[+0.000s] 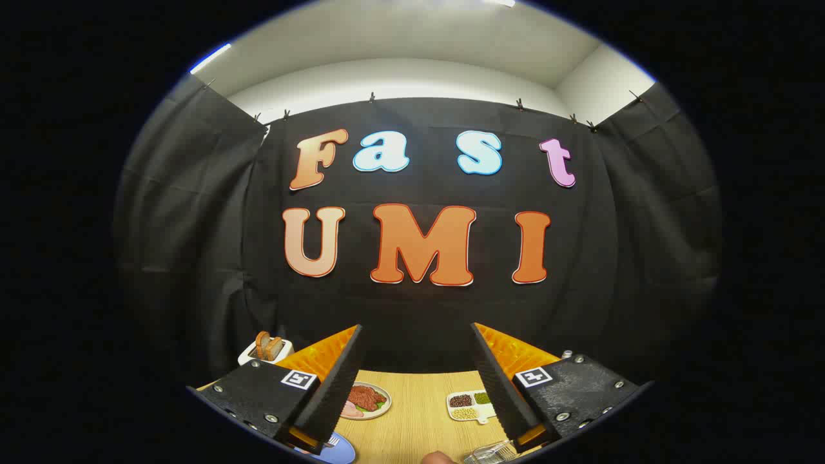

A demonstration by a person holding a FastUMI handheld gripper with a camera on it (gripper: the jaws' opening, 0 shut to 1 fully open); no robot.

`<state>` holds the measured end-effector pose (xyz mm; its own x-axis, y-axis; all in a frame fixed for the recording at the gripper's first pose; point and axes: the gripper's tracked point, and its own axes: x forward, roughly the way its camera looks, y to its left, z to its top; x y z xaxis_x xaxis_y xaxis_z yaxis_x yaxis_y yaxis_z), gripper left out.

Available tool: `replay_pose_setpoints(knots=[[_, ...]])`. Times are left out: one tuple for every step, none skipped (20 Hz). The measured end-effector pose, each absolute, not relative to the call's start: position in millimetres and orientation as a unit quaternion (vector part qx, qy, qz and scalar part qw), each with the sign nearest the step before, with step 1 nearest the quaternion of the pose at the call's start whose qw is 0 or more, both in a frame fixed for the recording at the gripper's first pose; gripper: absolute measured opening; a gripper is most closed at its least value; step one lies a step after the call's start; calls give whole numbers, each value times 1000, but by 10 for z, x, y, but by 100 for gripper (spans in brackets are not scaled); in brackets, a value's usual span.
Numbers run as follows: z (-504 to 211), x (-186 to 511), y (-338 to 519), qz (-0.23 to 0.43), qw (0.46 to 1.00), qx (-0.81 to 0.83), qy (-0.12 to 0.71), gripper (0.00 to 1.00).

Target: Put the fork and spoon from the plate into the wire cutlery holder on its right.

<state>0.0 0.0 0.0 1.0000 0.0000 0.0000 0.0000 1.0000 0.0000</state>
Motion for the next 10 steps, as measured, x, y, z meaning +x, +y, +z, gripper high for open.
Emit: replay_pose_setpoints(knots=[[1,-5,3,2,1000,-1,1,96],[-8,-7,13,3,1000,-1,2,96],[-5,-8,20,4,1000,0,3,96],[-13,-9,19,4,1000,1,4,96],[-7,-6,23,5,1000,3,4,96],[-5,-7,23,4,1000,3,4,96],[-3,-12,18,4,1000,3,4,96],[3,-12,24,4,1000,4,4,96],[13,-12,18,3,1000,4,3,96],[19,-18,15,3,1000,5,2,96]])
